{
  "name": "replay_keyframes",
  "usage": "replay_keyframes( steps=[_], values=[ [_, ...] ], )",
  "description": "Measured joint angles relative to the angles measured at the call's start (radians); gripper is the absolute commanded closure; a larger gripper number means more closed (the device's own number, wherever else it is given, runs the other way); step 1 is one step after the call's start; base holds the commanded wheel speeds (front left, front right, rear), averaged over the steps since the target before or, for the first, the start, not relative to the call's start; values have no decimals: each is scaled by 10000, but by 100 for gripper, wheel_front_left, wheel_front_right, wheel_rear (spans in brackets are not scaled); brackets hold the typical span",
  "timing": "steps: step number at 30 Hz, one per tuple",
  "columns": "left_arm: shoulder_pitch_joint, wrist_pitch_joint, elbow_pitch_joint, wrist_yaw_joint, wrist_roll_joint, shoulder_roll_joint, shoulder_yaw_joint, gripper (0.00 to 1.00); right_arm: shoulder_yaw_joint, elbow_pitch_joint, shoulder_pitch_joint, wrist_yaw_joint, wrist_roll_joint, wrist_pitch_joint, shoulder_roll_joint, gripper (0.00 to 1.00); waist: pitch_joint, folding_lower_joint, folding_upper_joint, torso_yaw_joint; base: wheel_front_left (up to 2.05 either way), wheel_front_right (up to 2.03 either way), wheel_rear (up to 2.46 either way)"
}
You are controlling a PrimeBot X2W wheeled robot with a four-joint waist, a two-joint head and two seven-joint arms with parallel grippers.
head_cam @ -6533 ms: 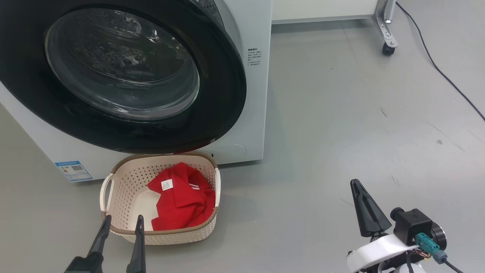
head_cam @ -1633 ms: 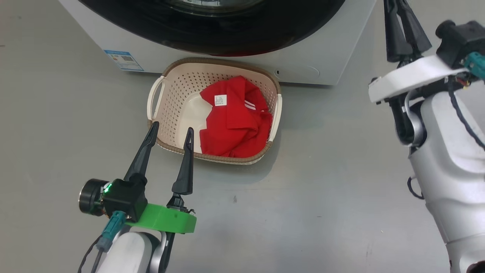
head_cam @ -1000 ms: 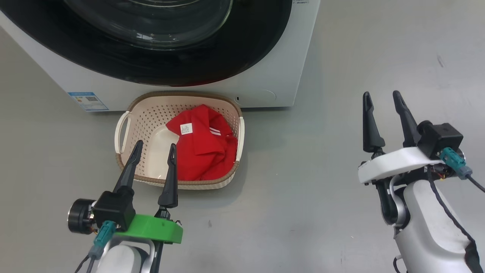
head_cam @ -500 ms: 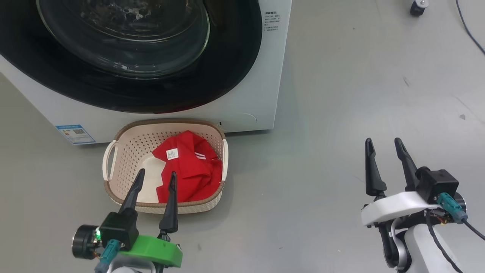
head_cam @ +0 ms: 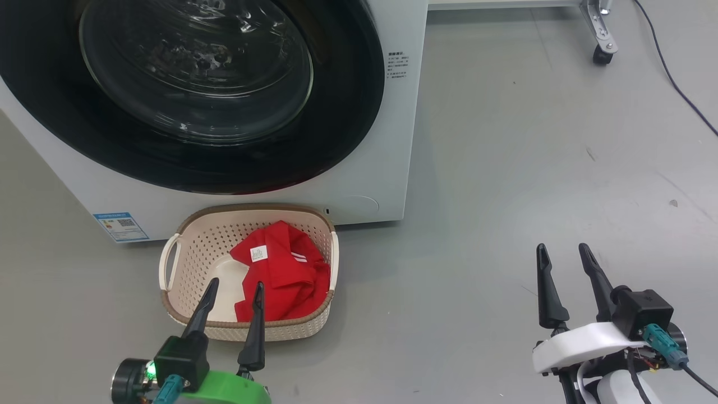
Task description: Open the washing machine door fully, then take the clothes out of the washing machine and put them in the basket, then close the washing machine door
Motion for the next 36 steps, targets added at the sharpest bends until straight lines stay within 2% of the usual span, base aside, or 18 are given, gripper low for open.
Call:
replay_keyframes(
  steps=[36],
  values=[
    [164,0,-276,4,0,25,75,0,-102,-608,579,12,-272,0,169,0,-22,0,0,89,0,0,0]
  ],
)
